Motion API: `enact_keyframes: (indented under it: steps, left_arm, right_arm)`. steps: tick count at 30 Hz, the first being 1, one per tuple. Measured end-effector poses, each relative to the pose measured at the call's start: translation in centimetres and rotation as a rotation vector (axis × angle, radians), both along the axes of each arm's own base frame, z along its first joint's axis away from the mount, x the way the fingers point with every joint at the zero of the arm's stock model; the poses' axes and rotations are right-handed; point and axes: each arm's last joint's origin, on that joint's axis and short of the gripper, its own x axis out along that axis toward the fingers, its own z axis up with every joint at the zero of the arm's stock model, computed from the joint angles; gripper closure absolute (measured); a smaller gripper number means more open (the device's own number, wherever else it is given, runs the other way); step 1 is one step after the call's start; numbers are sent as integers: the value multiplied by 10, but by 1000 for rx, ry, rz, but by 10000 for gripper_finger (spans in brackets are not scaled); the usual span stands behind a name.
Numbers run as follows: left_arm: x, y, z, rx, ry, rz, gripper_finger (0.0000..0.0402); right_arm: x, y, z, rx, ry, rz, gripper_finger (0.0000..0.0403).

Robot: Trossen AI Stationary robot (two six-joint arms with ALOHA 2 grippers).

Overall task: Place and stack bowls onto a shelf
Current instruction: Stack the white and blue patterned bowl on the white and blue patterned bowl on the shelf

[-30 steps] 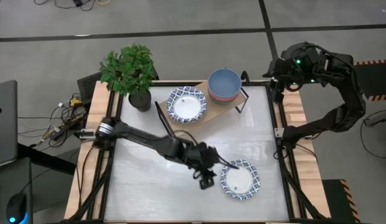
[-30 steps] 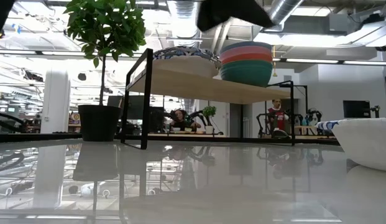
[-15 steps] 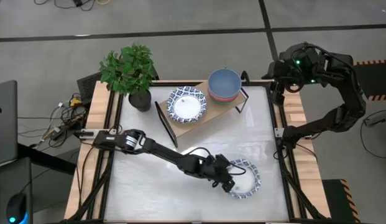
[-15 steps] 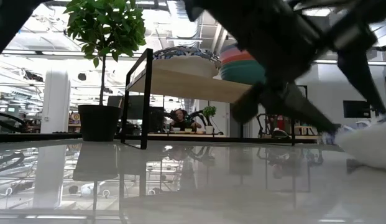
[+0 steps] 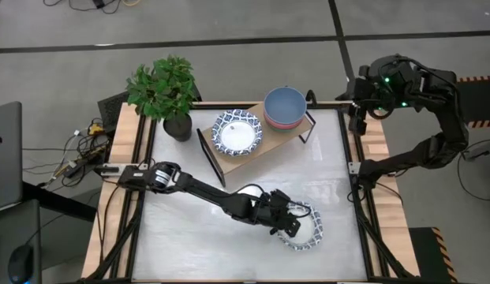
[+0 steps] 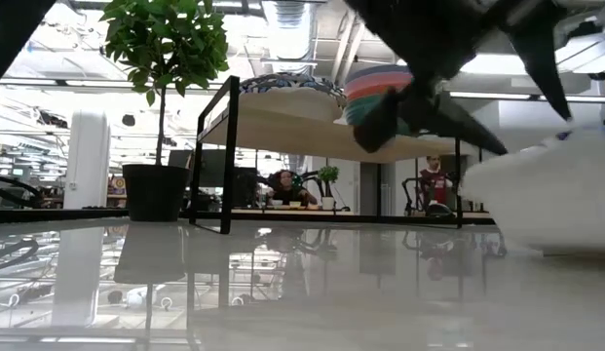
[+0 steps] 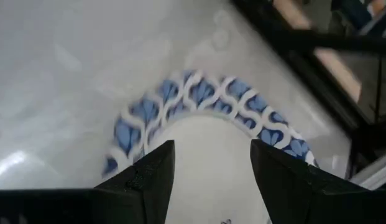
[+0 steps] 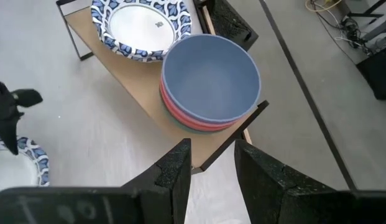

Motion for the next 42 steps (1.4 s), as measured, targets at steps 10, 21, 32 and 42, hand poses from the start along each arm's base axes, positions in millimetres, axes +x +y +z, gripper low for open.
enact_keyframes:
  steps: [10,21,32,42]
  left_arm:
    - [-7,5,1,90,66,60,205]
    - [-11,6,-11,131,149,56,205]
    - [-6,3,-37,60,187,3,207]
    - [-7,3,-38,11,187,51,358]
  right_arm:
    - [-2,1,1,-1,-5,1,253]
    - [0,0,0,1,-2,1,253]
    - [0,0,0,-5,0,6,253]
    - [0,0,0,-6,0,6,253]
